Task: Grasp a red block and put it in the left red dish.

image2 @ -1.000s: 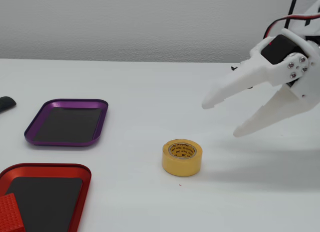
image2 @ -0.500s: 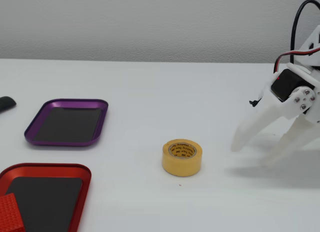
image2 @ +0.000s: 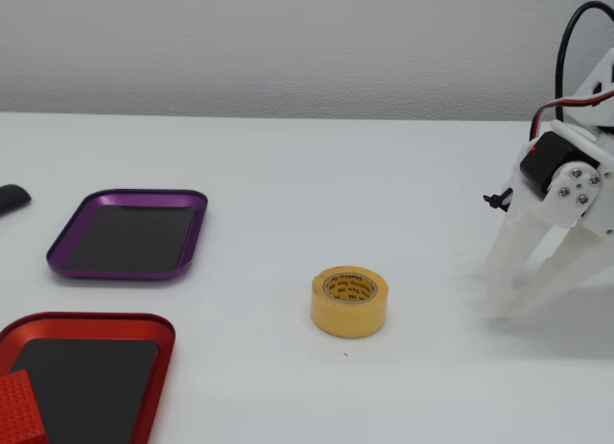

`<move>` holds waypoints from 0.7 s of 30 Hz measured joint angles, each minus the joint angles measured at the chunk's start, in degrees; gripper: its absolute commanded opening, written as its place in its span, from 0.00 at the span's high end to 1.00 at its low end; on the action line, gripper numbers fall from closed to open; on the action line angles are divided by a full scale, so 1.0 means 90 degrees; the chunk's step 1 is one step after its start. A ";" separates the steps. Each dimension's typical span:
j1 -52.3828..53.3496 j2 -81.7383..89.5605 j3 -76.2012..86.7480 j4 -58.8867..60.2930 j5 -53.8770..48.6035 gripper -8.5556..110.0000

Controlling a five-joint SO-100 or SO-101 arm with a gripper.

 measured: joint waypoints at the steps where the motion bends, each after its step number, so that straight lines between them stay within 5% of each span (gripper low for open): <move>1: 0.0020 0.0000 0.0029 0.0000 0.0000 0.93; 21: 0.0020 0.0000 0.0068 0.0000 0.0000 0.93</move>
